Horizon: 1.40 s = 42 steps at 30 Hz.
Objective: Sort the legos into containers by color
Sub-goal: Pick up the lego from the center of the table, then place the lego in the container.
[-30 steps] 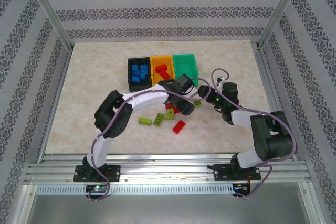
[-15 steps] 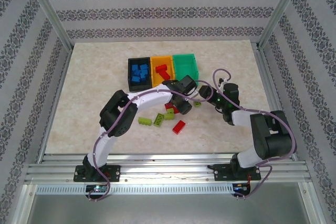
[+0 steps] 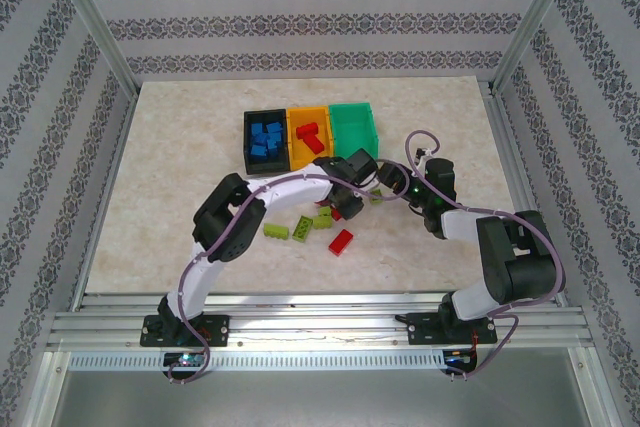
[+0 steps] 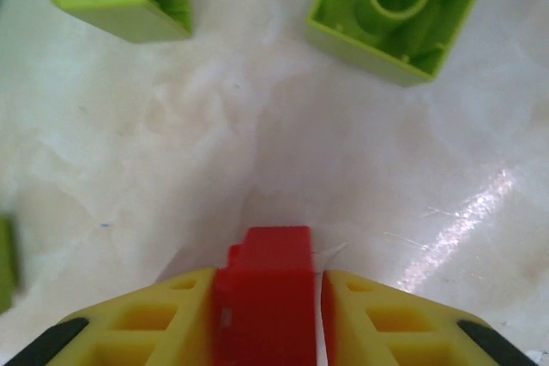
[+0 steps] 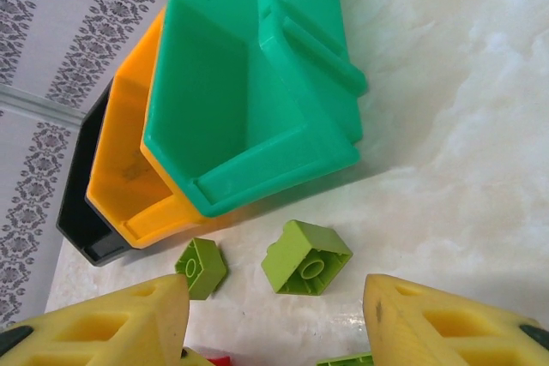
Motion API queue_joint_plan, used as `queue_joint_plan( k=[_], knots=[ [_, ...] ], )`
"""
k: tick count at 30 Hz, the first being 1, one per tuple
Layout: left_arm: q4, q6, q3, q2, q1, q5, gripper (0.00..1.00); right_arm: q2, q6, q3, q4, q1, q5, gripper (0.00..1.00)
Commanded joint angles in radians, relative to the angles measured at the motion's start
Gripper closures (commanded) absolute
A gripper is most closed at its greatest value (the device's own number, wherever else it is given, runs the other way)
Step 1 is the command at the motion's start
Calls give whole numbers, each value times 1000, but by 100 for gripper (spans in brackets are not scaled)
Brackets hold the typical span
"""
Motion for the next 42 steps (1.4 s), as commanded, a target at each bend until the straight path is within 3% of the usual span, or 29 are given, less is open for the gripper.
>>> queue_joint_plan(
  k=[1, 16, 24, 36, 42],
  knots=[
    [-58, 10, 17, 16, -20, -19, 66, 2, 3, 1, 33, 1, -26, 43],
    [-25, -23, 100, -90, 19, -103, 95, 20, 14, 7, 40, -4, -39, 43],
    [-32, -82, 262, -65, 114, -104, 96, 32, 26, 11, 49, -3, -52, 43],
    [-201, -162, 693, 158, 280, -91, 96, 27, 25, 13, 42, -3, -54, 43],
    [-219, -238, 753, 226, 332, -93, 96, 24, 25, 10, 44, -5, -52, 43]
  ],
)
